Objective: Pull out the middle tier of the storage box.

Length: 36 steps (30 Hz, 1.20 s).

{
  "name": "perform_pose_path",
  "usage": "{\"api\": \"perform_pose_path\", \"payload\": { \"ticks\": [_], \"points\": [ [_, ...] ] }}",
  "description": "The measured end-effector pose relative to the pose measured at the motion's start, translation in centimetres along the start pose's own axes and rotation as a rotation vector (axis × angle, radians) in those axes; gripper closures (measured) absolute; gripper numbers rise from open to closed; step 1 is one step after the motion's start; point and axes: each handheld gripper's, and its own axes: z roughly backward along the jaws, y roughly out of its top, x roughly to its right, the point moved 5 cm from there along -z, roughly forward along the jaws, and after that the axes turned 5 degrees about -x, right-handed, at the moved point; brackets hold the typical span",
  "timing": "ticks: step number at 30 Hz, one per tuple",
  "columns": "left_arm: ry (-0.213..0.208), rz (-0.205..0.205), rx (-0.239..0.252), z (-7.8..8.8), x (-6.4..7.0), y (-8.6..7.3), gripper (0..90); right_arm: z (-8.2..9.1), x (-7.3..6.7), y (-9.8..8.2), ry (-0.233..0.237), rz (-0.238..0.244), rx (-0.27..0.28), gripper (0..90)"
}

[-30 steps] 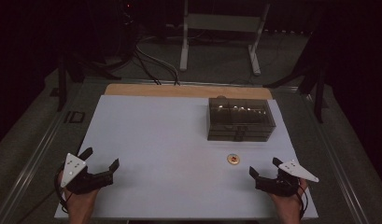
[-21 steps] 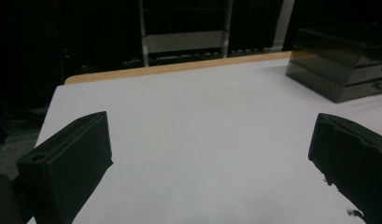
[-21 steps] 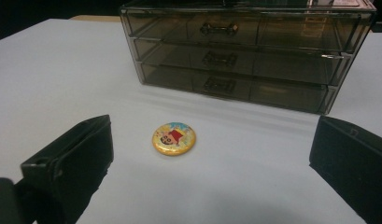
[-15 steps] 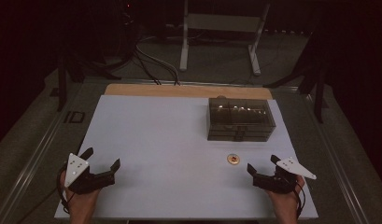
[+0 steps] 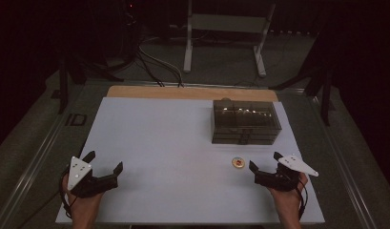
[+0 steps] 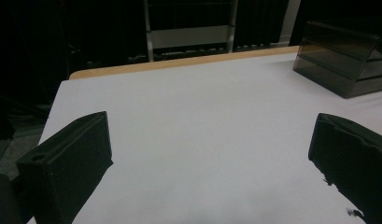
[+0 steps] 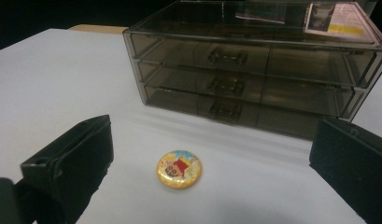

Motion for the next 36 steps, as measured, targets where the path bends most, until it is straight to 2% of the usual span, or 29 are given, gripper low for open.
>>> {"api": "perform_pose_path", "payload": {
  "ticks": [9, 17, 31, 36],
  "points": [
    [0.009, 0.001, 0.000, 0.0, 0.0, 0.0, 0.9, -1.1, 0.3, 0.5, -0.015, -0.007, -0.008, 0.0],
    [0.008, -0.004, -0.003, 0.0, 0.0, 0.0, 0.9, -2.0, 0.0, 1.1, -0.017, -0.002, -0.009, 0.0],
    [0.005, -0.005, 0.010, 0.1, 0.0, 0.1, 0.9, -3.8, -0.6, 2.3, -0.023, -0.035, 0.002, 0.0],
    [0.010, 0.000, 0.016, 0.3, -0.2, 0.1, 0.9, -4.2, -0.8, 2.6, -0.028, -0.016, -0.004, 0.0]
  ]
}}
